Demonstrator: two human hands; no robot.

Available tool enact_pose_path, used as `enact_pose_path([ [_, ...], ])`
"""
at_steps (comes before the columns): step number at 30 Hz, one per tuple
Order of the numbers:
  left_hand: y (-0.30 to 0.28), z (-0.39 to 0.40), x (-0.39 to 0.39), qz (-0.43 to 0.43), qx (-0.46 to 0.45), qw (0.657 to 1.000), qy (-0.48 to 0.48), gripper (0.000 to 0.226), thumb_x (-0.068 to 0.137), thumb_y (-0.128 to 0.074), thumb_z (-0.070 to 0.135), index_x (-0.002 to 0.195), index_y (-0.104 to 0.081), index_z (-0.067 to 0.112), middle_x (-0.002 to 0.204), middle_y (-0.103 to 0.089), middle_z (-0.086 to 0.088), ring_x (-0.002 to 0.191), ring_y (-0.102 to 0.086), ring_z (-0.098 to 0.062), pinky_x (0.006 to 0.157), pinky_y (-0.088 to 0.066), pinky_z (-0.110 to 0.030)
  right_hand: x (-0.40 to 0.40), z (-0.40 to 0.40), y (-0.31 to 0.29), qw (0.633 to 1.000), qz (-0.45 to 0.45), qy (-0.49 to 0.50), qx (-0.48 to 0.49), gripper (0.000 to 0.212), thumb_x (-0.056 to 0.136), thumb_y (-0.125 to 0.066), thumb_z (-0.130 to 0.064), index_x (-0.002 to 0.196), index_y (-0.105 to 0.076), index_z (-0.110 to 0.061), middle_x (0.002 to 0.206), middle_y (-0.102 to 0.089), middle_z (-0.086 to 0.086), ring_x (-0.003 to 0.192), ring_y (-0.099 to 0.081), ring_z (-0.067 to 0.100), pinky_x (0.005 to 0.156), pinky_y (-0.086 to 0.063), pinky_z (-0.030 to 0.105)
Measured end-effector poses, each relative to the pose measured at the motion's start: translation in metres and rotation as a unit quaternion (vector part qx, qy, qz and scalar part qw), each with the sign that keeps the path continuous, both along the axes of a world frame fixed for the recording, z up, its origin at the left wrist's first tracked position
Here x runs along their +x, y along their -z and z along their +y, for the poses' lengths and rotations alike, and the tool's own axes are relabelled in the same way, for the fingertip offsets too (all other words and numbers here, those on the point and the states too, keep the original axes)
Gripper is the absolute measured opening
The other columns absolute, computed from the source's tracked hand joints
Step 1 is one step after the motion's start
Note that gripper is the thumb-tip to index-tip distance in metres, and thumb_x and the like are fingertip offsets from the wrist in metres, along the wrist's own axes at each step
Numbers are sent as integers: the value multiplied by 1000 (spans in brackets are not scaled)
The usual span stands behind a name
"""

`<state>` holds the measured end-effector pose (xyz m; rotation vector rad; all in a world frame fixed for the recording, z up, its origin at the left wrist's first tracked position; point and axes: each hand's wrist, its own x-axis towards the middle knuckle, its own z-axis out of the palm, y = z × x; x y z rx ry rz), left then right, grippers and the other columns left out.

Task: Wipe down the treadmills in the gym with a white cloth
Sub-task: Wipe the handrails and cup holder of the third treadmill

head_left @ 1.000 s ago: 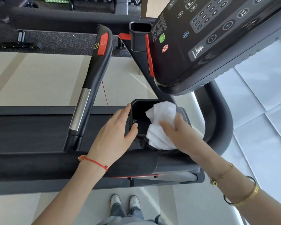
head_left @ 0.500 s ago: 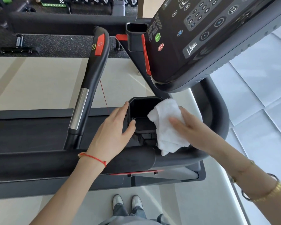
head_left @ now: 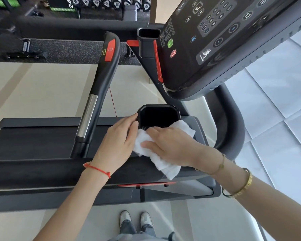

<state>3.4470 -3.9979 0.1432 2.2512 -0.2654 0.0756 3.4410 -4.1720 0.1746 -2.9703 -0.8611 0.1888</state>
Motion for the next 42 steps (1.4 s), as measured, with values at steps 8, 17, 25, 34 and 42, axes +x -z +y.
enact_pose_path([
  [8,-2,0,-3,0,23,1000,10,48,101,-39,35,147,-42,23,132,-56,7,111,-57,-8,99,-45,-25,-21,-54,-15,995,-33,-40,88,20,90,-56,-19,103,-65,-5,92,-65,5,88,-60,25,85,-22,6],
  [17,-1,-1,-3,4,39,999,6,46,102,-38,31,148,-41,22,136,-55,3,121,-53,-12,102,-43,-27,-2,-14,-1,999,-1,12,40,39,100,-36,-47,103,-54,-12,95,-63,0,86,-57,23,83,-38,28],
  [25,1,0,-4,-14,58,998,13,52,100,-45,35,150,-38,24,128,-58,6,98,-55,-12,88,-44,-23,-54,-30,3,966,-58,154,198,30,98,-49,-20,125,-54,-7,133,-51,7,121,-43,21,107,-29,27],
  [34,1,-2,-6,-16,70,997,23,57,99,-46,37,152,-32,23,131,-55,5,108,-56,-14,87,-43,-22,-11,-22,5,921,83,332,187,47,101,-37,-29,137,-26,0,130,-44,12,97,-52,22,70,-27,22],
  [42,-1,-2,-7,-23,66,997,31,59,98,-46,39,152,-31,22,136,-53,6,115,-55,-15,96,-47,-28,13,-42,-5,892,142,264,339,31,100,-42,-5,129,-37,6,102,-45,6,80,-46,12,71,-38,11],
])
